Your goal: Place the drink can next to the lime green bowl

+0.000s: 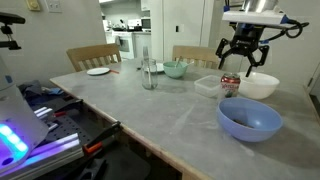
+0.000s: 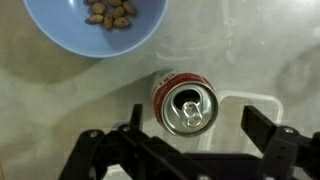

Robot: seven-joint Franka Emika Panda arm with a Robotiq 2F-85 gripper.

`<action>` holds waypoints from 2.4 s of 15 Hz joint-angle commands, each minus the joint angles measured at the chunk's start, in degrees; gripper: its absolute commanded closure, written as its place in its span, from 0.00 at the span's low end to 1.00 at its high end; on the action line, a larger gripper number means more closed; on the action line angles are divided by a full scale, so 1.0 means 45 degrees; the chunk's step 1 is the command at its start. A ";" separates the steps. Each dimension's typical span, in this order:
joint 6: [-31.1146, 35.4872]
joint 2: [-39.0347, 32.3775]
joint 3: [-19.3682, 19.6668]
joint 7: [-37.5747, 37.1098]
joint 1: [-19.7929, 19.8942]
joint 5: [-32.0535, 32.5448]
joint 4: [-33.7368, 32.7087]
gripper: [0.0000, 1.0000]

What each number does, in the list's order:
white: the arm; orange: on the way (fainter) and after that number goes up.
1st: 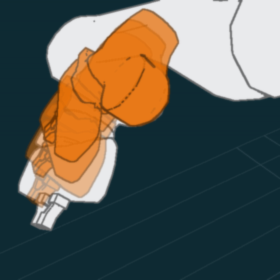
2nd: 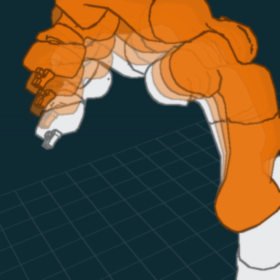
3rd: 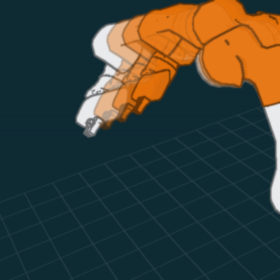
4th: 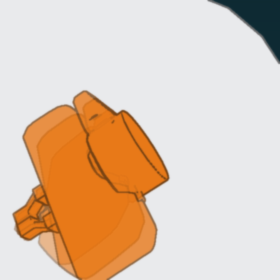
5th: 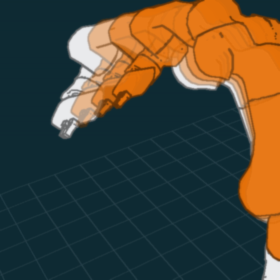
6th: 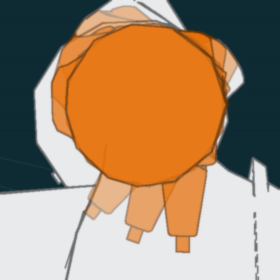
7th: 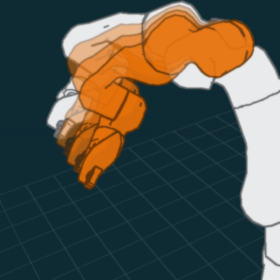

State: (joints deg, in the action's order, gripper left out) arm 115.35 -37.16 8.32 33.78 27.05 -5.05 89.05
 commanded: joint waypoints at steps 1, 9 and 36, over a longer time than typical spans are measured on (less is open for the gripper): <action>0.0456 -0.0193 -0.0307 0.0237 0.0207 -0.0251 0.0052 0.00; 0.2077 -0.0194 -0.0380 0.0022 0.0148 -0.0340 0.0486 0.00; 0.1568 0.1610 0.0411 -0.3069 -0.1413 0.2368 0.1617 0.59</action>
State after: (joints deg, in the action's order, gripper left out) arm 123.58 -34.55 8.47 22.81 23.66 2.18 93.17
